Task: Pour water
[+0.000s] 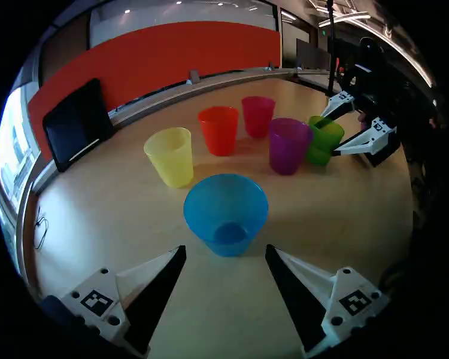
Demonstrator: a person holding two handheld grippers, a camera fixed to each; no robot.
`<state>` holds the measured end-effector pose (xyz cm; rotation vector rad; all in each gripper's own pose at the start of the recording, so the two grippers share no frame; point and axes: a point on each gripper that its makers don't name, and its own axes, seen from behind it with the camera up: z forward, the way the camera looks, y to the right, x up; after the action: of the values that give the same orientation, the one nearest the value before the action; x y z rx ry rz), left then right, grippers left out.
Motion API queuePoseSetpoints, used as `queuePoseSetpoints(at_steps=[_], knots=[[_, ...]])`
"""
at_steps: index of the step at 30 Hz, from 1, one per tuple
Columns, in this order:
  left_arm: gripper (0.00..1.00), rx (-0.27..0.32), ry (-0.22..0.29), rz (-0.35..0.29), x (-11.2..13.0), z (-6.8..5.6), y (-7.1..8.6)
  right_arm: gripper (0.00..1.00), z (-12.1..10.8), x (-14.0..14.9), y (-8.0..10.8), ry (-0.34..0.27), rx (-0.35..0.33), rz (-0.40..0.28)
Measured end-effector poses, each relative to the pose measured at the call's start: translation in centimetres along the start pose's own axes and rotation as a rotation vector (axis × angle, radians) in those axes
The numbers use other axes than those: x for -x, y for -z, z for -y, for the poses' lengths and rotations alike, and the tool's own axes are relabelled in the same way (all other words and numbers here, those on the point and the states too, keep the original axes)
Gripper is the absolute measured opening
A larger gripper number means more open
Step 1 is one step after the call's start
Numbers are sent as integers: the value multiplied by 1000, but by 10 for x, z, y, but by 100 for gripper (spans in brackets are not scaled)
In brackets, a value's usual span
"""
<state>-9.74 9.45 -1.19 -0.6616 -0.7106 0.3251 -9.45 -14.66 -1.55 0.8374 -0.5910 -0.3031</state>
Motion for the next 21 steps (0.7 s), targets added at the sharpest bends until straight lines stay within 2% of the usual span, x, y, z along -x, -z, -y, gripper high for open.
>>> queuePoseSetpoints(at_steps=[12,21], knots=[[99,-34,34,-35,1,6,17,100,-7,10,28,-29,63,-23],[99,-95,63,-91,0,17,40,100,-13,9,55,-72,137,-77]])
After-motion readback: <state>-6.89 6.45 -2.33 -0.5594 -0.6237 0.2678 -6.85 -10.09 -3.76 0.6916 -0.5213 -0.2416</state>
